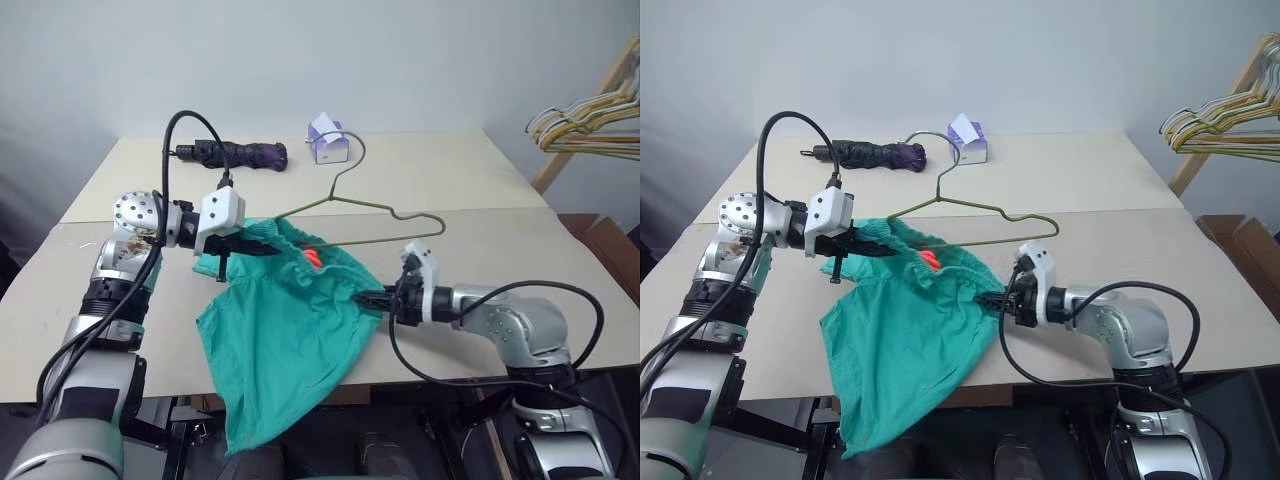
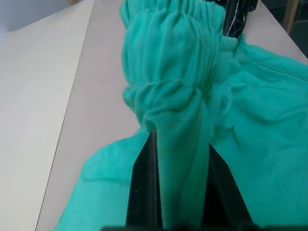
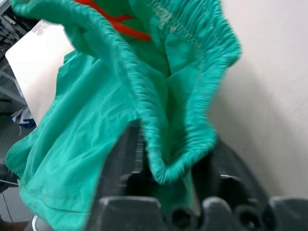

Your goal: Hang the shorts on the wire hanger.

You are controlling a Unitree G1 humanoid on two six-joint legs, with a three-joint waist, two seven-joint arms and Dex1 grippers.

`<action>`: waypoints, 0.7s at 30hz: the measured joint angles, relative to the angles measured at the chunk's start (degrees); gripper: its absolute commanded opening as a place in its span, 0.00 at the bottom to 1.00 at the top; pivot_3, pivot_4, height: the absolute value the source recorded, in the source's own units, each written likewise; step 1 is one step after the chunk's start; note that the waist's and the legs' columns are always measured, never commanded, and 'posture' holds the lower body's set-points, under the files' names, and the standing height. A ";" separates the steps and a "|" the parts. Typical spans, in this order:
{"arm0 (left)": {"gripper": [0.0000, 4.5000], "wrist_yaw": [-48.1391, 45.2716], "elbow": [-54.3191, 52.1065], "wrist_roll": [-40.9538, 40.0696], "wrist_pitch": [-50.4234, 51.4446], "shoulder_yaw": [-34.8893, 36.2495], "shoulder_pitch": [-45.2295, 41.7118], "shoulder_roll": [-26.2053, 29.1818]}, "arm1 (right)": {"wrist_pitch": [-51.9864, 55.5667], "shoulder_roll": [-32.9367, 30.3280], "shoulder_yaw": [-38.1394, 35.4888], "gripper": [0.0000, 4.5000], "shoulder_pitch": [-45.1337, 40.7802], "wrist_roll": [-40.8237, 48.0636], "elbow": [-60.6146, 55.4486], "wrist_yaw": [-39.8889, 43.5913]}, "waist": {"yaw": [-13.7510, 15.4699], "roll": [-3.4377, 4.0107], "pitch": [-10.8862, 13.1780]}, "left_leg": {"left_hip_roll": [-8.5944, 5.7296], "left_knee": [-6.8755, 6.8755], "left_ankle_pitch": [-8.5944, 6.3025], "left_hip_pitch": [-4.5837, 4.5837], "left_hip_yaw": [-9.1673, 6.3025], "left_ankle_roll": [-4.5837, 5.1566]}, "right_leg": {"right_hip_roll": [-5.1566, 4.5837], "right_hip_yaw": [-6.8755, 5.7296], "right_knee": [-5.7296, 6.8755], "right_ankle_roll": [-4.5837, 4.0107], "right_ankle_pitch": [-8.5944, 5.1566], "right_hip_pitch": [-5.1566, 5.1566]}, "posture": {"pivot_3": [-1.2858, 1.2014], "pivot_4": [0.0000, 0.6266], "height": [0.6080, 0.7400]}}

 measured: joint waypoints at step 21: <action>0.00 -4.73 -6.09 -2.85 1.15 -0.72 6.63 6.34 | -11.78 -17.08 1.92 0.00 -2.42 -0.01 3.41 9.65 | -0.49 0.01 0.02 | 0.03 -0.03 -0.02 0.01 0.03 0.04 | 0.01 0.01 -0.06 0.02 -0.02 0.00 | 0.53 0.07 1.00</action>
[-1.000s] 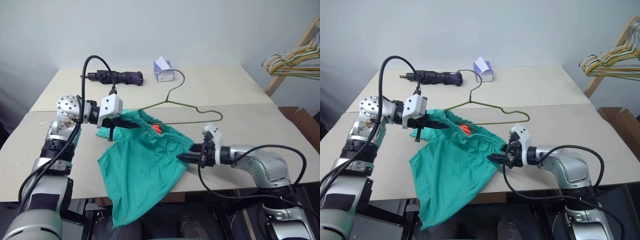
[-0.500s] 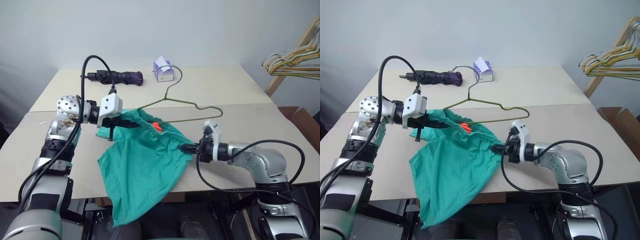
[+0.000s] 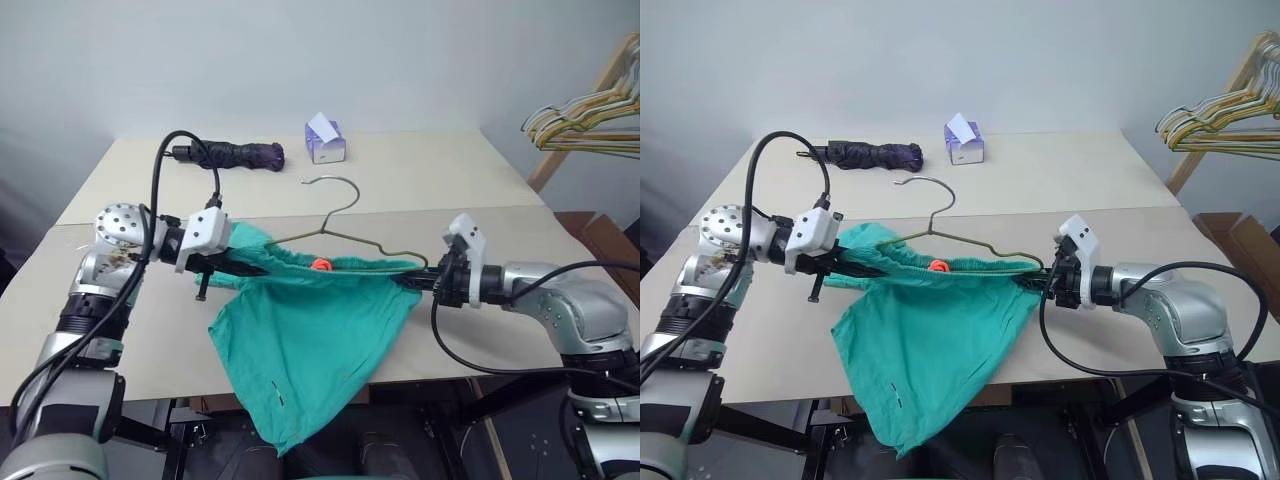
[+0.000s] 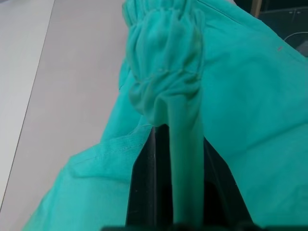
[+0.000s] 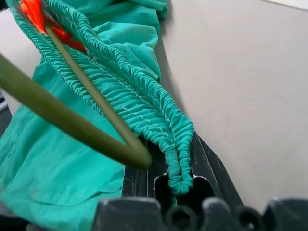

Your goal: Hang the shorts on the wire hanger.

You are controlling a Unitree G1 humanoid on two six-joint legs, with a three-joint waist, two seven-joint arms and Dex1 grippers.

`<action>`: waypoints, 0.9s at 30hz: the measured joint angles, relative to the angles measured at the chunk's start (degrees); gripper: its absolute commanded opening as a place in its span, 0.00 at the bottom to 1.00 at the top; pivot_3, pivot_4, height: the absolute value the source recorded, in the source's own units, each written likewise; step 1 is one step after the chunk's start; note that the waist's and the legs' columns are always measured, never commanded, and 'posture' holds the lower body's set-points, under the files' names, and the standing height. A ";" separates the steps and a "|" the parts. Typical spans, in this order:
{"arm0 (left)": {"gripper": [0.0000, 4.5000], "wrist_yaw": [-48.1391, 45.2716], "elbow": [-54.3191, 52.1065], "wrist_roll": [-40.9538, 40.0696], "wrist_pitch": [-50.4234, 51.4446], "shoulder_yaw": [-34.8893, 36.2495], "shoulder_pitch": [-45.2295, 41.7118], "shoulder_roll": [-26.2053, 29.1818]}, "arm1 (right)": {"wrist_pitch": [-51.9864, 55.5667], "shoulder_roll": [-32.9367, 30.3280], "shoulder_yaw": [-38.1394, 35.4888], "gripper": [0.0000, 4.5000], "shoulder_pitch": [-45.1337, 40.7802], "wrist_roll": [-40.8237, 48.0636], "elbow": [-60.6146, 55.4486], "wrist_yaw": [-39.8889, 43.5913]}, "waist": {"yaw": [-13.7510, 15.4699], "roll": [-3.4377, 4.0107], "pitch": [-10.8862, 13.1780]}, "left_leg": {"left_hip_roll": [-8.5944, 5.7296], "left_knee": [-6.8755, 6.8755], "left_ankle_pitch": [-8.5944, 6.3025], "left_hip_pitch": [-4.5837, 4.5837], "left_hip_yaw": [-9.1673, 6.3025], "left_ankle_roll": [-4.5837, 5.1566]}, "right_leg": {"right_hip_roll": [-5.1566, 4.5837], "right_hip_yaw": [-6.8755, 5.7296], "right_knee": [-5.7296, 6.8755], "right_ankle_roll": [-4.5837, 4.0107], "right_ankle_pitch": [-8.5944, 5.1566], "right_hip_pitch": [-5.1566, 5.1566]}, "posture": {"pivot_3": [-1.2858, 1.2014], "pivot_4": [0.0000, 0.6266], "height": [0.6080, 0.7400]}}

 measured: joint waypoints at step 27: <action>0.00 3.43 2.32 -3.24 -5.72 -2.66 2.77 4.48 | -10.81 -7.59 6.26 0.00 0.75 0.05 0.45 10.50 | 0.43 0.00 0.01 | 0.01 0.00 0.00 -0.02 0.03 0.00 | 0.00 -0.01 -0.10 0.01 -0.01 -0.01 | 0.52 0.07 1.00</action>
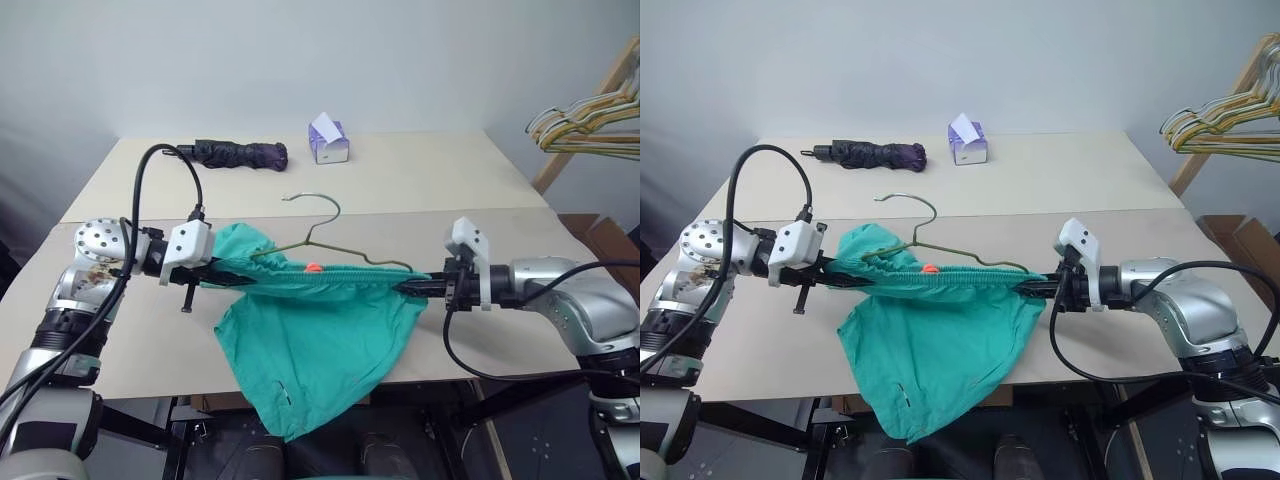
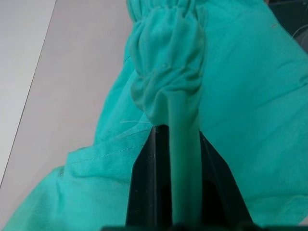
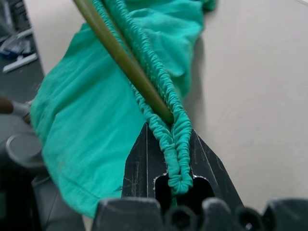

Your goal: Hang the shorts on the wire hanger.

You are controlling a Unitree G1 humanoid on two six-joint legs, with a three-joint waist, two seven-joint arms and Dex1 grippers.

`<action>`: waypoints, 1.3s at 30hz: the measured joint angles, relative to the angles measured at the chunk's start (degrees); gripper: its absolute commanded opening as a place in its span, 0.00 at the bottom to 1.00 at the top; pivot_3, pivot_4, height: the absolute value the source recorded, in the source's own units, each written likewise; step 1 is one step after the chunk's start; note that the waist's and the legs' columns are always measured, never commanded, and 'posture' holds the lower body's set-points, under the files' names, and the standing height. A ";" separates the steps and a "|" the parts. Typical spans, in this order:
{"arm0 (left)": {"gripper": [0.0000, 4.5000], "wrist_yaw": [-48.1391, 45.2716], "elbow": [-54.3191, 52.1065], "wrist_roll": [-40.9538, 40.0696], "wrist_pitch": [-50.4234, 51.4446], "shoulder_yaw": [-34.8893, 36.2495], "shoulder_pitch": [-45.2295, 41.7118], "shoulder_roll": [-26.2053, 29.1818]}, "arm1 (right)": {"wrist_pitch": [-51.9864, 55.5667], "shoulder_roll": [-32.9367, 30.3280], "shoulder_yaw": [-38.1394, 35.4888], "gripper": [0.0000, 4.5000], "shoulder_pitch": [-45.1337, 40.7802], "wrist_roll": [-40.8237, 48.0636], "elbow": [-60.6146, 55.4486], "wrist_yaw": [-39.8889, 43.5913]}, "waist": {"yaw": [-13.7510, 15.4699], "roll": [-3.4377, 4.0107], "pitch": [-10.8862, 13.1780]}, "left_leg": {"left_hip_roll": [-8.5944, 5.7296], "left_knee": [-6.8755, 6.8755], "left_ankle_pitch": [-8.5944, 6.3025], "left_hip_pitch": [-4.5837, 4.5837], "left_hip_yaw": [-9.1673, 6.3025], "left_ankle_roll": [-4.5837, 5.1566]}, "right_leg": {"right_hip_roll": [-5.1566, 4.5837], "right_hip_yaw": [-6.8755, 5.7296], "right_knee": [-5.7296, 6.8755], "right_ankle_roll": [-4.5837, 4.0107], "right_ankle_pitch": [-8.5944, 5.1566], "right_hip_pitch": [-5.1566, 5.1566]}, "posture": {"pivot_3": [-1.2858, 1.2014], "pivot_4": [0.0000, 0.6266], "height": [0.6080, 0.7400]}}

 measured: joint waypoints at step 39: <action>0.00 1.21 11.32 4.47 3.67 1.97 -1.83 1.26 | -3.84 -6.82 0.48 0.99 -2.63 -8.46 10.14 9.68 | -1.28 0.07 0.06 | 0.02 -0.09 -0.02 -0.07 0.04 0.03 | 0.01 0.03 0.16 0.03 -0.03 -0.19 | 0.51 0.07 1.00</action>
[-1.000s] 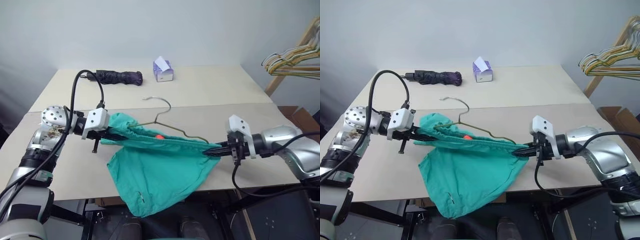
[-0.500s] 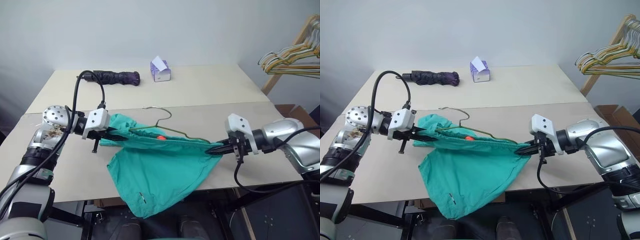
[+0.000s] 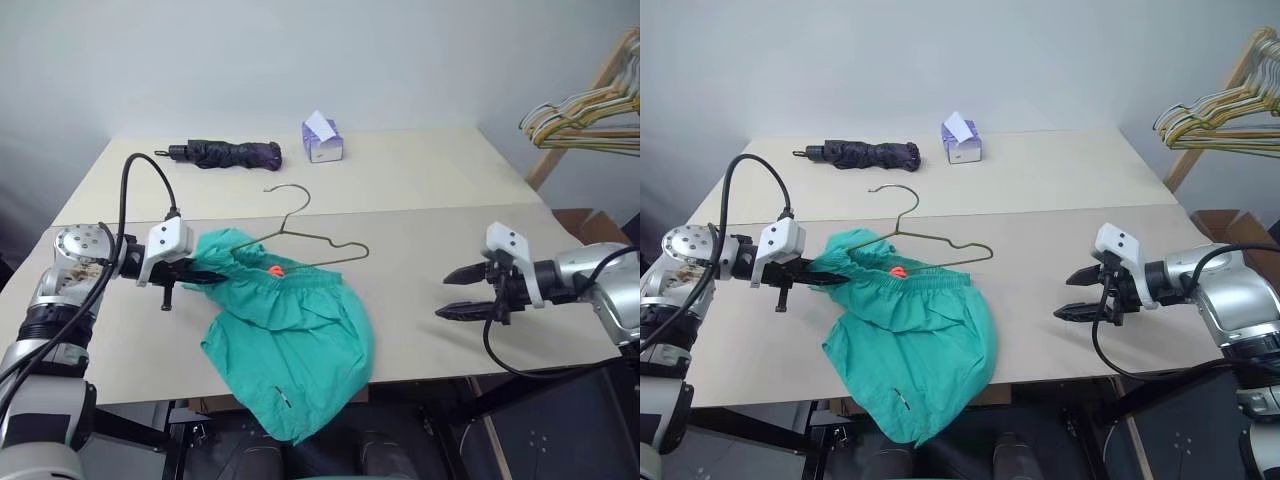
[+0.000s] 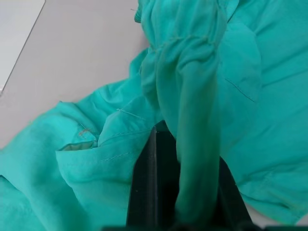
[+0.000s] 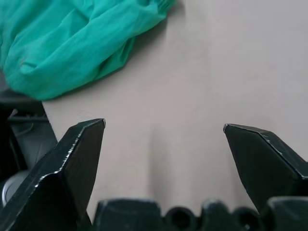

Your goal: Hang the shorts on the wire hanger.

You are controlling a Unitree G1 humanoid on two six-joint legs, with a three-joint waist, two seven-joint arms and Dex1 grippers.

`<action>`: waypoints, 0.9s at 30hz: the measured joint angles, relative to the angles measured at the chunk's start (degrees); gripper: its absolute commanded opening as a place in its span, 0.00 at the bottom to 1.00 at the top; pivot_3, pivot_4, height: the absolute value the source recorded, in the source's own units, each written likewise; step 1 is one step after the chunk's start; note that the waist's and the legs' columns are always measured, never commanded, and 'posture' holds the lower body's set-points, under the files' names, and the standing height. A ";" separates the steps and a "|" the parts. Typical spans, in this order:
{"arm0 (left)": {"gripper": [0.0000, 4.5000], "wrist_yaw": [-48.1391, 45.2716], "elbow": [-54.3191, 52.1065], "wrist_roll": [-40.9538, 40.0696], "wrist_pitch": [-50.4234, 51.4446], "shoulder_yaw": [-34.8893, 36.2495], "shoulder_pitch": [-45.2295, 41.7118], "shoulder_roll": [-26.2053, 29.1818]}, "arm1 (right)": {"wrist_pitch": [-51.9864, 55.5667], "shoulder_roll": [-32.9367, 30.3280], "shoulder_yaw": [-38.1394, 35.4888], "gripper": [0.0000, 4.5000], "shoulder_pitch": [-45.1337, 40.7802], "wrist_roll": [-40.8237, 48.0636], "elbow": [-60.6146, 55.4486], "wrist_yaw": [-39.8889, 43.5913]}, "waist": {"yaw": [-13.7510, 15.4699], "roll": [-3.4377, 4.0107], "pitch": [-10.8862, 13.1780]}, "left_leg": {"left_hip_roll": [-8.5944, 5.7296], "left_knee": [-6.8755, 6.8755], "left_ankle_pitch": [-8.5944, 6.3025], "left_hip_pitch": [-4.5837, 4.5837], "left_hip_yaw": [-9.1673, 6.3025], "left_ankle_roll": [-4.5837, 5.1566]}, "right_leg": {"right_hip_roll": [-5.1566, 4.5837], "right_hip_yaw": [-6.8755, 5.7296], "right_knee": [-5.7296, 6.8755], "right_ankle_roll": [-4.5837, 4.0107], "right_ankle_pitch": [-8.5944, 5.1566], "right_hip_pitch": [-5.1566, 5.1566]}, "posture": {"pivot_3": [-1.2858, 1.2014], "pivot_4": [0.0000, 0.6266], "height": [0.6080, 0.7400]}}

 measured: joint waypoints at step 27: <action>0.00 1.00 -2.39 0.98 2.42 3.04 0.16 -1.70 | 26.22 41.28 4.61 0.78 -15.42 -6.96 12.03 -37.85 | -0.93 -0.02 -0.03 | 0.01 -0.01 0.00 -0.03 -0.10 0.00 | 0.04 -0.02 0.15 -0.07 0.04 -0.12 | 0.52 0.06 1.00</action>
